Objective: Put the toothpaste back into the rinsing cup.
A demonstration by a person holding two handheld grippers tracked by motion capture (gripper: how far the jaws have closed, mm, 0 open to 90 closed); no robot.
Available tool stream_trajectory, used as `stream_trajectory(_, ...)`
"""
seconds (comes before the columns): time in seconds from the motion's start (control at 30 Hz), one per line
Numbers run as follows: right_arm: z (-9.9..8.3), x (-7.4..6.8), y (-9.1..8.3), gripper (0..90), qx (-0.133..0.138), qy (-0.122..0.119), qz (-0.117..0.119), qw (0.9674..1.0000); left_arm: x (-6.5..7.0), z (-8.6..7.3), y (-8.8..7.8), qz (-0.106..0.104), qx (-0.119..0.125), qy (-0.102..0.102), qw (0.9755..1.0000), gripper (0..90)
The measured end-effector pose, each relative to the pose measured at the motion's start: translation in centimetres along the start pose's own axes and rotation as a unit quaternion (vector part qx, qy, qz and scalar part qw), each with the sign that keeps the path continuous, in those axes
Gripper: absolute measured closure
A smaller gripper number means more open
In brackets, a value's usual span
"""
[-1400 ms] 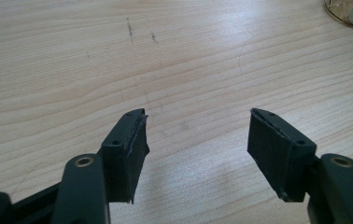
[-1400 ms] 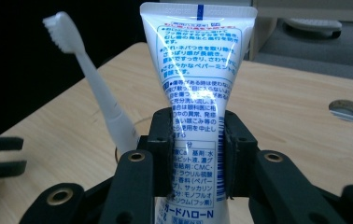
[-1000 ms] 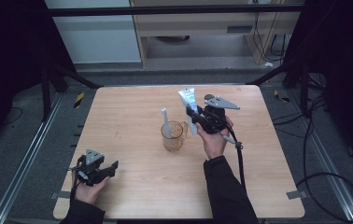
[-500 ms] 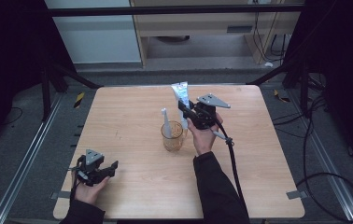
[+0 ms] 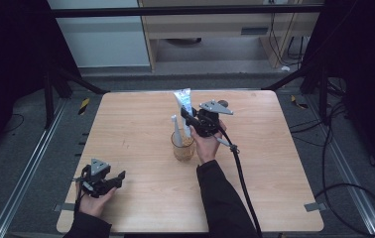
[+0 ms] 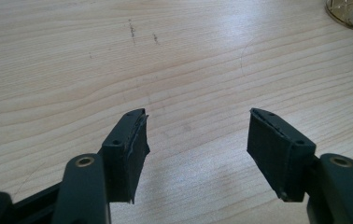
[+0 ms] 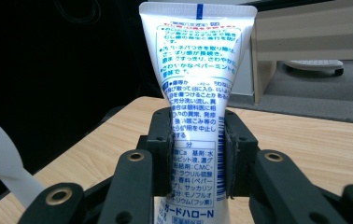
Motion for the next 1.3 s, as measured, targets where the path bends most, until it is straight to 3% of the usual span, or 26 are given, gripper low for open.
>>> stream_trajectory(0.73,-3.0,-0.4,1.3,67.5,-0.037,-0.014,-0.004,0.9992,0.0,0.0,0.0,0.001,0.001,0.0,1.0,37.5)
stream_trajectory(1.03,-4.4,-0.5,1.1,65.2,-0.062,-0.019,0.003,0.9979,0.0,0.0,0.0,0.002,0.0,0.0,1.0,37.5)
stream_trajectory(1.3,-4.7,-0.7,-0.1,62.4,-0.091,-0.045,0.007,0.9948,0.0,0.0,-0.1,0.001,-0.001,0.002,1.0,37.4)
Point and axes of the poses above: each handheld gripper's, and its own axes: y roughly forward along the jaws, z roughly out of its top, x roughly to its right, the point moved 10 cm from there along y, roughly forward along the jaws, and after that the axes turned 7 degrees about x, right-handed, at the moved point
